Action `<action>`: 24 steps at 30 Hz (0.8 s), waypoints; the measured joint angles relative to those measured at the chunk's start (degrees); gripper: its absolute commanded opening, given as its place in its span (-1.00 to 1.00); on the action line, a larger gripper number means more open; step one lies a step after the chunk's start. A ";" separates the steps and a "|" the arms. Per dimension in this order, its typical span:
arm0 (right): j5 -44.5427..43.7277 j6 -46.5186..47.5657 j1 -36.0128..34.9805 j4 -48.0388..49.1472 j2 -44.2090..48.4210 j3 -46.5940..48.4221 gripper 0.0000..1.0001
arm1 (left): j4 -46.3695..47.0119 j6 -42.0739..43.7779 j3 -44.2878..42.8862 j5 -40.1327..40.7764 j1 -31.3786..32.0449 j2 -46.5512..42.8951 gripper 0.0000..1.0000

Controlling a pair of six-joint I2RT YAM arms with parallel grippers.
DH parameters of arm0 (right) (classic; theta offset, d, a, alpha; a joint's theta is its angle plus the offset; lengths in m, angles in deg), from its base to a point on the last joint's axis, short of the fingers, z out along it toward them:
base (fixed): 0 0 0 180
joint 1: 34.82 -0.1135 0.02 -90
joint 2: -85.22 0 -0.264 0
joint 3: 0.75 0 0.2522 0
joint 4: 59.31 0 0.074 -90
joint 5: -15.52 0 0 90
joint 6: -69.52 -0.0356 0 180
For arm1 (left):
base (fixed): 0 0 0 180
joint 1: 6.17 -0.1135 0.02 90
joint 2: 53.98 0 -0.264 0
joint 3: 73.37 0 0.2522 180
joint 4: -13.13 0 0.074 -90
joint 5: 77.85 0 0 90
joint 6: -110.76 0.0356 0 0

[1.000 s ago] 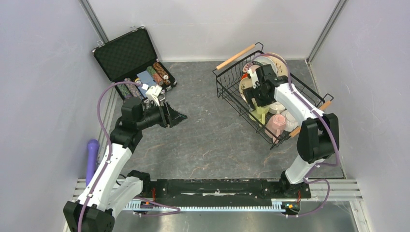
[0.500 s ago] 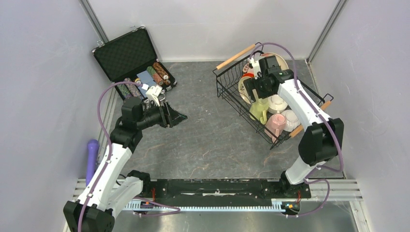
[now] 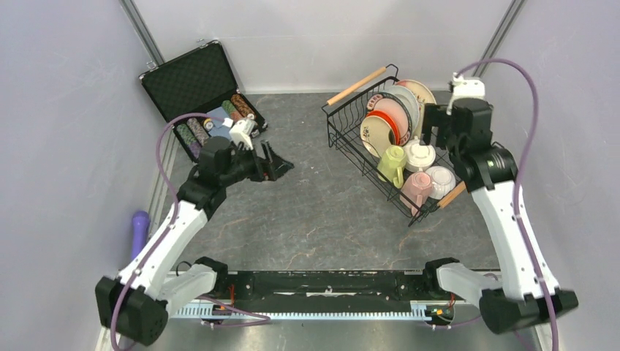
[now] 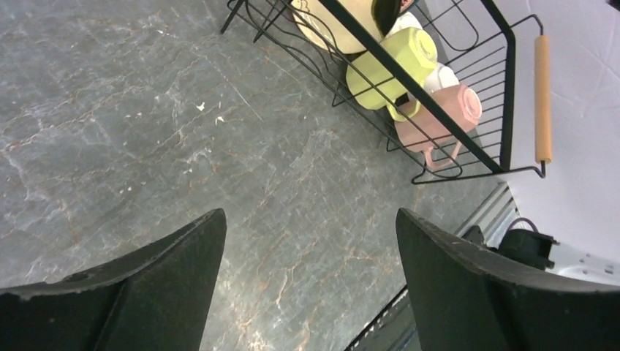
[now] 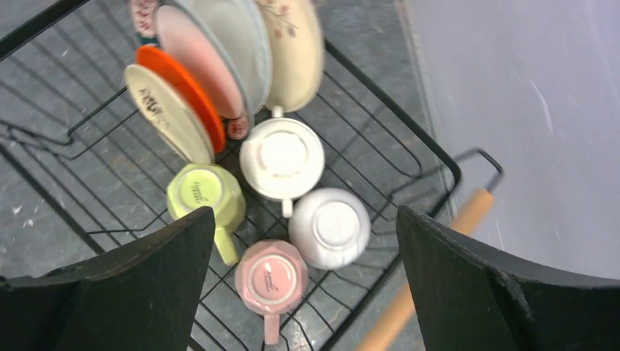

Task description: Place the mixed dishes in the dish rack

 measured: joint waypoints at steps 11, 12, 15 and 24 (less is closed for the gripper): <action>-15.43 -20.46 0.87 -6.43 13.22 -11.45 0.98 | 18.01 -6.69 -9.09 14.69 11.04 23.50 0.85; -16.26 -21.49 0.87 -7.52 13.46 -11.85 0.98 | 19.17 -6.80 -10.19 15.19 11.02 25.33 0.84; -18.69 -24.46 0.87 -9.86 15.87 -15.04 0.98 | 21.79 -6.58 -15.02 16.81 11.02 30.84 0.83; -15.50 -30.34 1.92 -8.79 18.14 -25.16 0.90 | 24.35 -3.28 -28.74 18.73 10.21 41.92 0.72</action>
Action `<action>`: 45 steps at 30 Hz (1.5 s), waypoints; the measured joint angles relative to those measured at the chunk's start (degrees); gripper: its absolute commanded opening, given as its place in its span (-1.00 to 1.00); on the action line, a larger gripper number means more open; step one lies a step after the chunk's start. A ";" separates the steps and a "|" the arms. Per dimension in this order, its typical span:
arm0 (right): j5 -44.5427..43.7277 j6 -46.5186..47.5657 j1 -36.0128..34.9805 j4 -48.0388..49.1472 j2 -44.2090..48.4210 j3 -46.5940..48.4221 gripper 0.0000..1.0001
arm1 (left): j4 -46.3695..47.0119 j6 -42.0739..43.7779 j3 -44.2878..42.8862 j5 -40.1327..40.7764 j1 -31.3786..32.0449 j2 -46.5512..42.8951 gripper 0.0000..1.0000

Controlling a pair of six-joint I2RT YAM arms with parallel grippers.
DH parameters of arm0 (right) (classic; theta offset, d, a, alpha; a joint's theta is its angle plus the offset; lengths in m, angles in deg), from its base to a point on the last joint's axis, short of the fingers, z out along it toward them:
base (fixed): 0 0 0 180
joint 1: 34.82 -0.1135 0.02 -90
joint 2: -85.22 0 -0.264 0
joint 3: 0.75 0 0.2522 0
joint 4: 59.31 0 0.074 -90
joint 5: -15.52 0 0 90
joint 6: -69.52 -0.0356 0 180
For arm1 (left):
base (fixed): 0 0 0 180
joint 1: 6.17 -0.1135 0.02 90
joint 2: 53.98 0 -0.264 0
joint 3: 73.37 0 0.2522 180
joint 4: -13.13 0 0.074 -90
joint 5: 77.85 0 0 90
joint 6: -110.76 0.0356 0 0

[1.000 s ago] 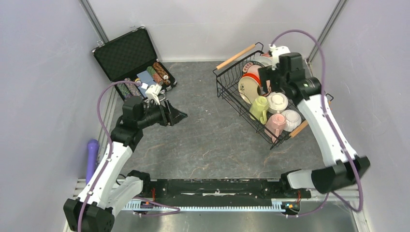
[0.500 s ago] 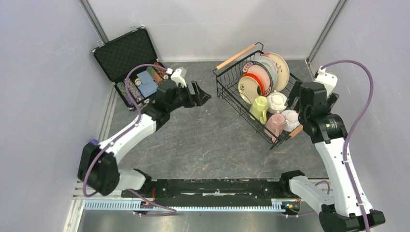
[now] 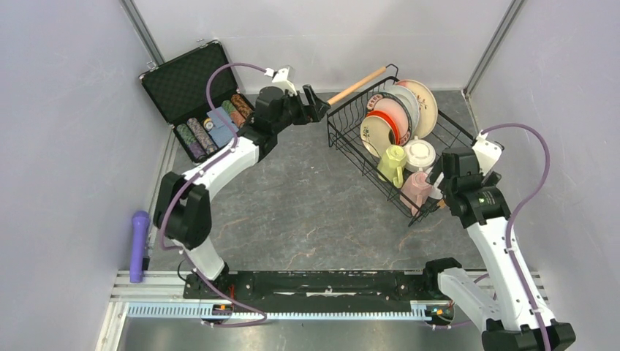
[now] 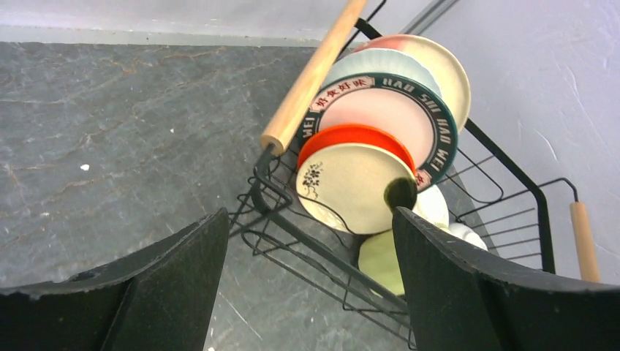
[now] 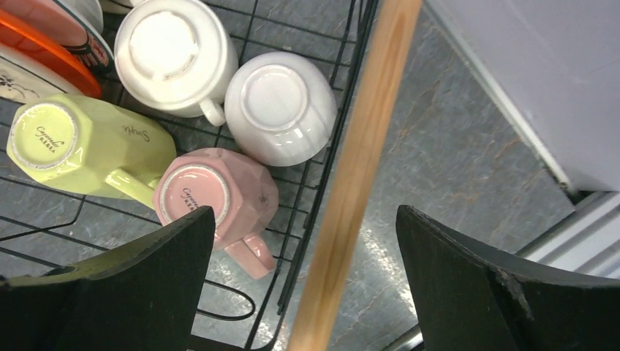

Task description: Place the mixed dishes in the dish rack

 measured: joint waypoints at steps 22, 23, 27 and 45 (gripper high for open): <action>8.66 -4.04 2.34 7.67 1.75 -9.77 0.08 | -3.34 -3.67 -15.63 -6.45 -2.12 19.45 -0.82; 9.53 -3.89 2.34 8.31 1.73 -10.25 0.08 | -3.28 -4.66 -15.58 -6.56 -2.47 19.45 -0.88; 14.45 -3.54 2.25 11.39 1.18 -10.95 0.09 | -1.66 -5.64 -14.16 -8.00 -4.76 19.08 -0.95; 22.21 -2.97 -7.54 28.41 -11.26 -10.54 0.82 | -2.19 -5.57 -8.31 -7.17 -14.86 13.92 -0.46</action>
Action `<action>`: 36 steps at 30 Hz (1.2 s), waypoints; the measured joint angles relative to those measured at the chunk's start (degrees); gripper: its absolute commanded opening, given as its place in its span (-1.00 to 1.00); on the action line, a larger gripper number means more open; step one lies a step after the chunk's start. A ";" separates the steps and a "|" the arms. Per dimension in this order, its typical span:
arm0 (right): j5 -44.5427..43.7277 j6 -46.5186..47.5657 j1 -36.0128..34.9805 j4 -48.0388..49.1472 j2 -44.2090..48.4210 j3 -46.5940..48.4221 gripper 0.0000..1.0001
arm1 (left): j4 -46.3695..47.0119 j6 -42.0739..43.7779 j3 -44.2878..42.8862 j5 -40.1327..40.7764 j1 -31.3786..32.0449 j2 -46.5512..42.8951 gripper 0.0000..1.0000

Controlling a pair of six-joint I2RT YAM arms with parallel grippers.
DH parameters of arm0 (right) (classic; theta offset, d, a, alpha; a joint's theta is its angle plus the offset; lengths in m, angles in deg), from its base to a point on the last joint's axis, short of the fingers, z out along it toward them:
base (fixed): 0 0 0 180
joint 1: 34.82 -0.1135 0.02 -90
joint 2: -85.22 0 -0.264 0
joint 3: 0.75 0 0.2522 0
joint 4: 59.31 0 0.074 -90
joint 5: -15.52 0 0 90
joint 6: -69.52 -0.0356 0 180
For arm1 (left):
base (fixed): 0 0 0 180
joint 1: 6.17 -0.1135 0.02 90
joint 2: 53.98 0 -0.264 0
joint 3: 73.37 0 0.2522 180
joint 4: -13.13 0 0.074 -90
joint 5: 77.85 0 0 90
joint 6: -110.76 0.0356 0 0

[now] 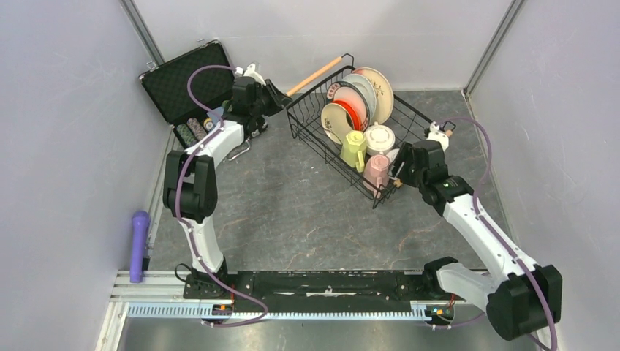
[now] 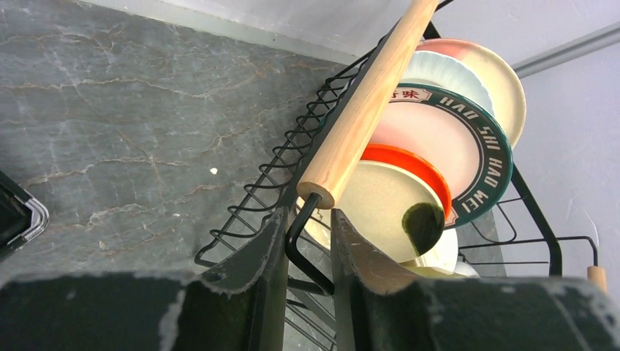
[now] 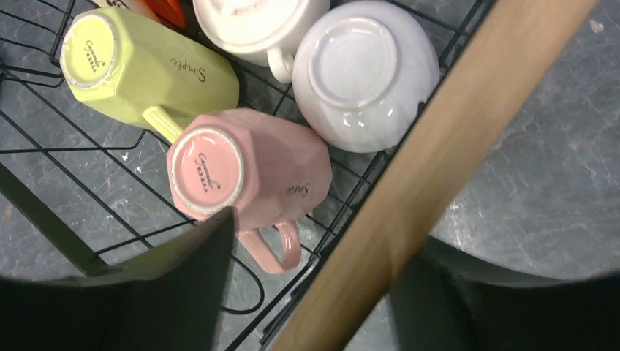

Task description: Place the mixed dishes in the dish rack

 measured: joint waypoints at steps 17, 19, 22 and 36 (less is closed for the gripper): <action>-9.57 13.66 -0.17 0.33 12.35 5.81 0.96 | -1.73 1.16 3.28 -0.28 -1.36 -9.11 0.99; -14.82 14.58 -0.22 -0.20 16.81 5.75 0.96 | -2.05 1.16 5.68 0.33 -1.36 -14.56 0.99; -21.16 15.45 -0.22 0.17 22.27 3.74 0.96 | -2.03 1.18 10.23 2.03 -1.36 -23.21 1.00; -30.64 19.26 -0.20 9.16 34.10 -27.87 0.87 | -13.77 5.84 45.03 14.88 -1.36 -62.14 1.00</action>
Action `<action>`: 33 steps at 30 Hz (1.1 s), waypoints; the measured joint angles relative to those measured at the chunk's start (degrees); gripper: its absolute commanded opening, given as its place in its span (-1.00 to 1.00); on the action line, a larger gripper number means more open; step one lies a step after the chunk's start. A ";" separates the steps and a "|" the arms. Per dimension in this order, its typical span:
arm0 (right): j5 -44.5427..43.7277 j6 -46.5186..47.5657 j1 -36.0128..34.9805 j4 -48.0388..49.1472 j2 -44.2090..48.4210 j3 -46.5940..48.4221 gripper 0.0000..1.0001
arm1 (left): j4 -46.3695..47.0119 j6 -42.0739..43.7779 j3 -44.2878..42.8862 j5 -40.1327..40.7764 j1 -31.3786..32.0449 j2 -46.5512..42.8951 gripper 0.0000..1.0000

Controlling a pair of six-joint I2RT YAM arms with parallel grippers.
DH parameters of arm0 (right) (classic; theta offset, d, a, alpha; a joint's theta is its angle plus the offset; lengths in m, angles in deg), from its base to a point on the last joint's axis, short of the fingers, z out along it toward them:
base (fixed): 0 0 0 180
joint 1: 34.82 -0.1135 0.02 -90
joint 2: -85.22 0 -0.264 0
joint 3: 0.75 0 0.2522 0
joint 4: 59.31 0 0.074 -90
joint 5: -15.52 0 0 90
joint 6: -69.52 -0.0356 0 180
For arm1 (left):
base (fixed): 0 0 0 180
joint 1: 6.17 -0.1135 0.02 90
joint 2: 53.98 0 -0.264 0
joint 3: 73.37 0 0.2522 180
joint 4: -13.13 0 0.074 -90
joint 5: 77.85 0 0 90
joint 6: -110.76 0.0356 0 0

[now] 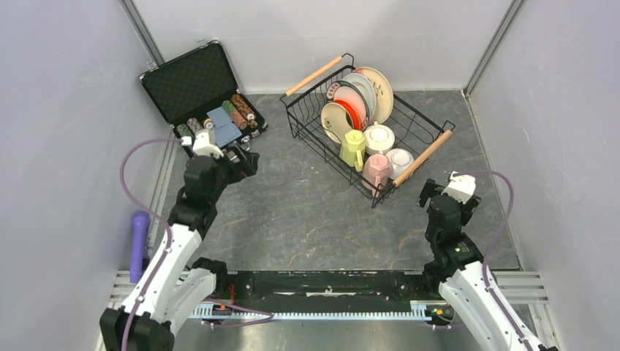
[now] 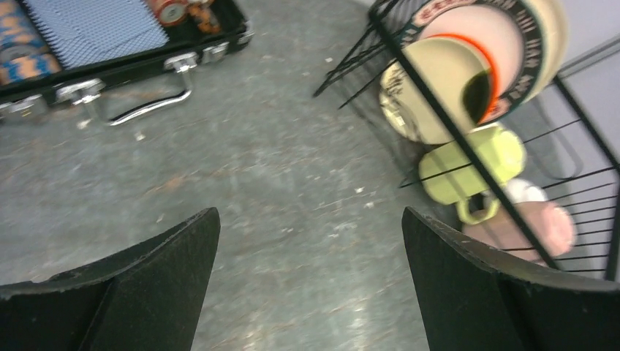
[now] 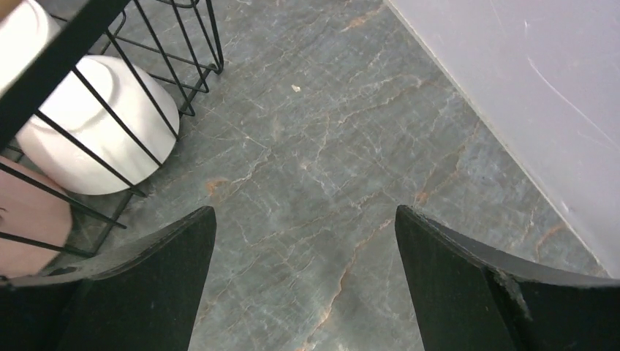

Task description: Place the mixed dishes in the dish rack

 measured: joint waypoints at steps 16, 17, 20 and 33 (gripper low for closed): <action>11.17 25.27 3.91 64.15 -13.44 -16.50 0.69 | 20.83 15.96 24.59 15.69 0.11 -0.11 1.00; 11.34 25.99 4.00 67.67 -16.65 -16.50 0.69 | 23.54 17.20 24.65 16.26 0.11 1.81 1.00; 12.15 27.91 4.48 81.72 -30.88 -16.50 0.62 | 33.46 20.65 24.76 17.86 -0.13 11.21 0.96; 15.02 30.69 6.32 99.16 -55.25 -16.57 0.96 | 59.04 28.30 24.98 12.09 -5.03 36.54 1.00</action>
